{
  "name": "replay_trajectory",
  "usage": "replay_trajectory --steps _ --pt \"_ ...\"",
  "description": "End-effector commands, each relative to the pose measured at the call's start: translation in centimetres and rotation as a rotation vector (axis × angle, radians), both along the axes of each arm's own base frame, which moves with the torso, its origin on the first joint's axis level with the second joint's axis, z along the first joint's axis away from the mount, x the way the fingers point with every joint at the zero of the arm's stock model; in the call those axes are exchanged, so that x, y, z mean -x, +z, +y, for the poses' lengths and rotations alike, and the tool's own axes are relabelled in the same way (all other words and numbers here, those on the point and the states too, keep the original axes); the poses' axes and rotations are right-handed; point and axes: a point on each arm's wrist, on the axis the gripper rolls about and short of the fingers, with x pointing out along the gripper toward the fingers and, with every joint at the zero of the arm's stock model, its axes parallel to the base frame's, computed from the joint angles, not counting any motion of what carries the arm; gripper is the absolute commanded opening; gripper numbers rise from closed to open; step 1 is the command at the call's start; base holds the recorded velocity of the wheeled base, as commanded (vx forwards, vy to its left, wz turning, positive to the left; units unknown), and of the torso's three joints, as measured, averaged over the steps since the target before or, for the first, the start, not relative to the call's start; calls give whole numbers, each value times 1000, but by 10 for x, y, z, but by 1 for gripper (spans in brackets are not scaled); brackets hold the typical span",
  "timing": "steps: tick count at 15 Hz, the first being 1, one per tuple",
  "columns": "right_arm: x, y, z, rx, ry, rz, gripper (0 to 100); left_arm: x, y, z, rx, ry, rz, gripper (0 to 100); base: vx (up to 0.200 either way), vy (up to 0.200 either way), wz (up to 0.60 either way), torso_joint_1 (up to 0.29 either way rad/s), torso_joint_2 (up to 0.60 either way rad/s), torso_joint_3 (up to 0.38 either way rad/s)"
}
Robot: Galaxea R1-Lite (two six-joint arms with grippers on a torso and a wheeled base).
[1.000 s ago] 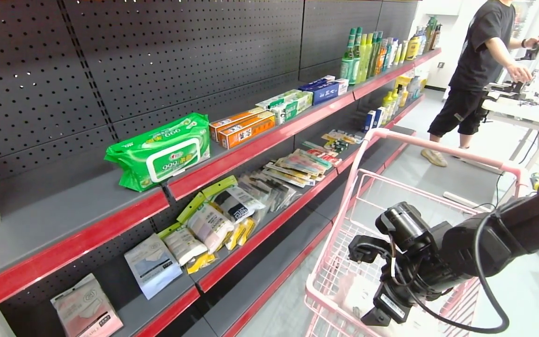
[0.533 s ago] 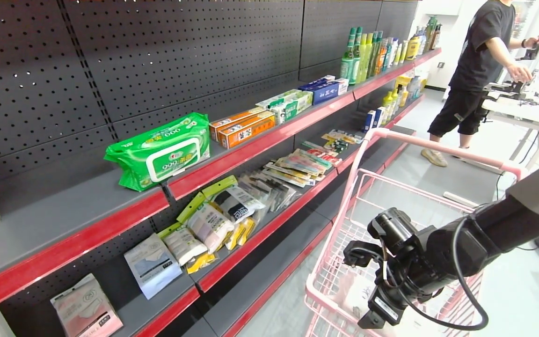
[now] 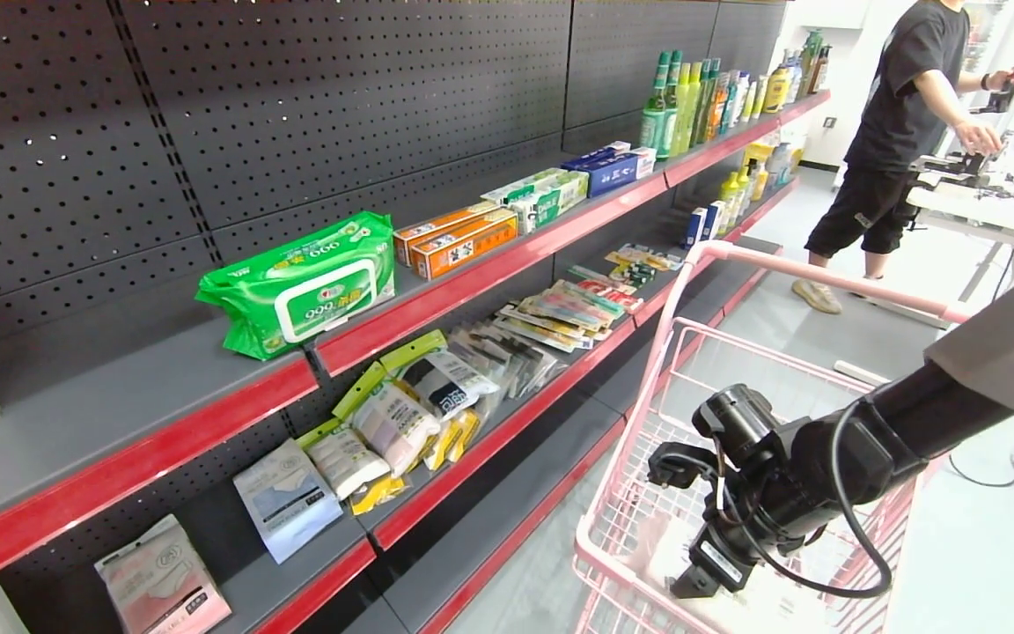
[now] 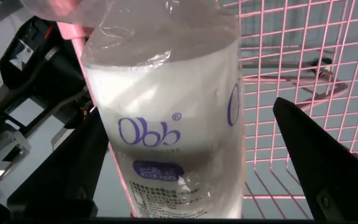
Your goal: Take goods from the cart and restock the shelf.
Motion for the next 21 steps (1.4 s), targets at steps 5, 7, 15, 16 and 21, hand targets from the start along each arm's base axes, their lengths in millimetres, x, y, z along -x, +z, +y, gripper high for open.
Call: replay_trajectory --steps 5,7,15,16,21 --pt "-9 -12 -4 7 -8 23 100 0 0 0 0 1 0 100 0 0 0 0 0 0" --pt "-11 -15 -3 7 -5 26 100 0 0 0 0 1 0 100 0 0 0 0 0 0" --pt "-25 -38 -5 20 43 -29 100 0 0 0 -2 -1 0 100 0 0 0 0 0 0" --pt "-24 -38 -5 22 42 -28 100 0 0 0 -2 -1 0 100 0 0 0 0 0 0" --pt "-23 -40 -12 26 24 -12 100 0 0 0 -2 -1 0 100 0 0 0 0 0 0"
